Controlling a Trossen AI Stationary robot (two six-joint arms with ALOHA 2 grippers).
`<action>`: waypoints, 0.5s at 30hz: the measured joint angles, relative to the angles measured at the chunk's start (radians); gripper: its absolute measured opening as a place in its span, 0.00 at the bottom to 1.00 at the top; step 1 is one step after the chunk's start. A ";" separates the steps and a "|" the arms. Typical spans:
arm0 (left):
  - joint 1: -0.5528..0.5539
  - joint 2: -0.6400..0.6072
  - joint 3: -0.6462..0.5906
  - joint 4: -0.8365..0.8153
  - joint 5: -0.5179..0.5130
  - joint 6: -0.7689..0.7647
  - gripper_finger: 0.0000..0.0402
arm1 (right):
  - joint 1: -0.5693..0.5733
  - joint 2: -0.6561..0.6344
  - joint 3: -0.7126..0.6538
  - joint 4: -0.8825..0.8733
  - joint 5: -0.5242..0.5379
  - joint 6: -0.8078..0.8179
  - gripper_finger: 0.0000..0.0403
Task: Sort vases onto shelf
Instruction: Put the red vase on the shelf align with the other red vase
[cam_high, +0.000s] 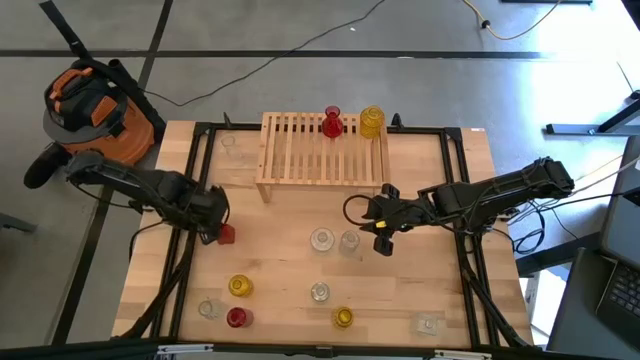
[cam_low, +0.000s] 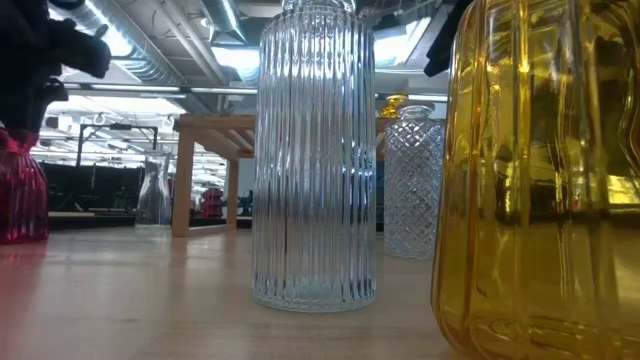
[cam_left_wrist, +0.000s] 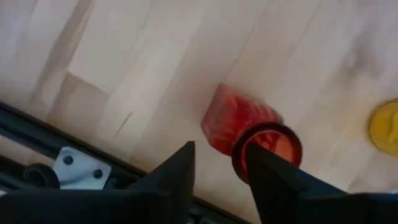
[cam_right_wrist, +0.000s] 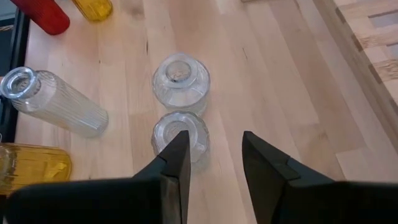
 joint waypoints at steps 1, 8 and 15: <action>0.009 0.009 -0.001 0.003 0.017 0.001 0.27 | 0.000 0.000 0.000 -0.002 0.000 -0.002 0.26; 0.074 0.030 -0.057 0.097 0.152 0.030 0.06 | 0.000 0.000 0.000 -0.018 0.003 -0.005 0.26; 0.139 0.020 0.111 0.086 0.162 0.027 0.04 | 0.000 0.000 0.000 -0.048 0.020 0.003 0.26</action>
